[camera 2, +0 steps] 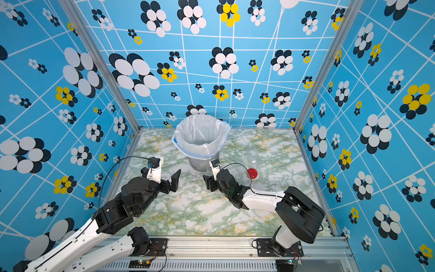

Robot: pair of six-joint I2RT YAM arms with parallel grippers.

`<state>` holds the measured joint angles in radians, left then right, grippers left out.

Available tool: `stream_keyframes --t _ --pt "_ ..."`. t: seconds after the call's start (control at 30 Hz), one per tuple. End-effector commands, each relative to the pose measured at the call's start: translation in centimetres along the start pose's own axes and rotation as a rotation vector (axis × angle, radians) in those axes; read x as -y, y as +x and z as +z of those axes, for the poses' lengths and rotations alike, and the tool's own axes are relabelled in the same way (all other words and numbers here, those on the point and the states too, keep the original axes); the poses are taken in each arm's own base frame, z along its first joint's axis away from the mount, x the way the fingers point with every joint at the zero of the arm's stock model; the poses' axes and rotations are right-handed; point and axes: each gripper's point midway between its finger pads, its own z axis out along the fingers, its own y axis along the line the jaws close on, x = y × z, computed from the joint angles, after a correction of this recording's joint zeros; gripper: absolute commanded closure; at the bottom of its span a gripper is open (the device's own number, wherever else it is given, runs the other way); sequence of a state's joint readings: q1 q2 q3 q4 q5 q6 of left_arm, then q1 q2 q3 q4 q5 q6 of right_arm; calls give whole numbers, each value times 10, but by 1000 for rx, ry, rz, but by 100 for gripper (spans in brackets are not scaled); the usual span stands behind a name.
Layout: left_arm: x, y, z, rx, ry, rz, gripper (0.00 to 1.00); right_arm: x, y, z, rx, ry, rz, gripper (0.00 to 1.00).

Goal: Empty moldy mung beans from jars
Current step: Place the jar at the center of the board.

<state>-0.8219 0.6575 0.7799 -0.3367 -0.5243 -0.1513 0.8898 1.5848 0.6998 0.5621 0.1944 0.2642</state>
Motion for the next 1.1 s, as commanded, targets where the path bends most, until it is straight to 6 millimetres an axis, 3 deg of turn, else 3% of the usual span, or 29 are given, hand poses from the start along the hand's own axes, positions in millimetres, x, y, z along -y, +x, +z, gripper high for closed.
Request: stream_keyframes --t 0.0,0.27,0.6,0.8,0.9,1.07 --pt "-14 7 4 -11 -61 -47 1 -24 -35 8 119 -79 -5 49" --pt "-30 33 9 -50 -94 -87 1 -41 -21 38 75 -129 -13 46" --pt "-34 50 18 -90 -99 -102 1 -42 24 66 -19 -107 -57 41" --pt "-32 56 24 -108 -96 -94 1 -41 34 67 -30 -88 -78 22" --pt "-33 62 27 -122 -103 -95 0 -39 34 63 -18 -68 -90 1" --pt "-36 66 28 -135 -120 -94 1 -38 29 55 -13 -46 -113 1"
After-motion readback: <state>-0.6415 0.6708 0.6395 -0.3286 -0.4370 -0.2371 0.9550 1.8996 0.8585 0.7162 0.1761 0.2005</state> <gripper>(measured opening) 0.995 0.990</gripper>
